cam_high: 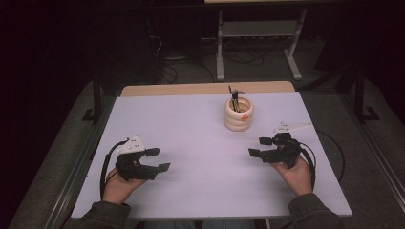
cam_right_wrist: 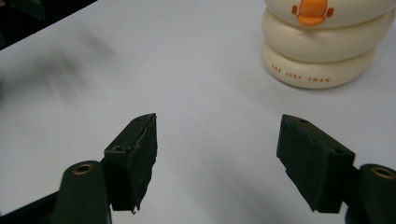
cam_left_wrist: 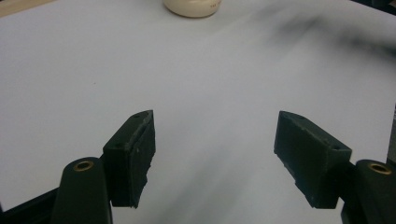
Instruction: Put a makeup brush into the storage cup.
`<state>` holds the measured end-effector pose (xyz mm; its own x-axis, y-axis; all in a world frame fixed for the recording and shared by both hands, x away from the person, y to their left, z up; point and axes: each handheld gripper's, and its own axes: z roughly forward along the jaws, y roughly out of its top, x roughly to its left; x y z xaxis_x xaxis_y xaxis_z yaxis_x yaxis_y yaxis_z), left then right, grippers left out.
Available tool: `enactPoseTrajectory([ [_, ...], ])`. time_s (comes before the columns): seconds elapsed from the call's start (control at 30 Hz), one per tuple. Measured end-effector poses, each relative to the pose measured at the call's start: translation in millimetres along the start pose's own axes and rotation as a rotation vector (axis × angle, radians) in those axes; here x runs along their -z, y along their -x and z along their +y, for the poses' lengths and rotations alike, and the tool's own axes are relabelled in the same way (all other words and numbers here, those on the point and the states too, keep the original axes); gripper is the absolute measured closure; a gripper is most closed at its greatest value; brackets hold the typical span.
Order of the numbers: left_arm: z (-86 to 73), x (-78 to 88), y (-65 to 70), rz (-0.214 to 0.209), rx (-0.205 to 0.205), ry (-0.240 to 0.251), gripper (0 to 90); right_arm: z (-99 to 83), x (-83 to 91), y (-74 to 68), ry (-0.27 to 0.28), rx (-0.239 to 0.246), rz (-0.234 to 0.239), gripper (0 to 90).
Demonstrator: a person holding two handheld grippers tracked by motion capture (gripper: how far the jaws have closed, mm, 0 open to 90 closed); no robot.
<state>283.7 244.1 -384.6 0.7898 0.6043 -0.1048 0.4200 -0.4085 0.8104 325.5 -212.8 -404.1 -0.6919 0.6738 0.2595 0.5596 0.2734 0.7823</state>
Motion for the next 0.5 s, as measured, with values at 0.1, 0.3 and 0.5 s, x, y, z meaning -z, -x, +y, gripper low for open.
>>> enactPoseTrajectory([
  [0.1, -2.5, -0.5, 0.9, 0.003, -0.009, -0.010, 26.4, -4.2, 1.7, -2.2, 0.003, 0.002, -0.003, 26.9],
  [0.3, -10.9, -2.5, 3.7, 0.000, -0.005, -0.032, 22.2, -9.2, 5.6, -8.4, 0.008, -0.003, -0.026, 23.1],
  [0.5, -15.5, 0.9, 3.8, 0.010, 0.005, -0.027, 19.8, -13.2, 8.0, -14.5, 0.009, -0.008, -0.042, 17.4],
])
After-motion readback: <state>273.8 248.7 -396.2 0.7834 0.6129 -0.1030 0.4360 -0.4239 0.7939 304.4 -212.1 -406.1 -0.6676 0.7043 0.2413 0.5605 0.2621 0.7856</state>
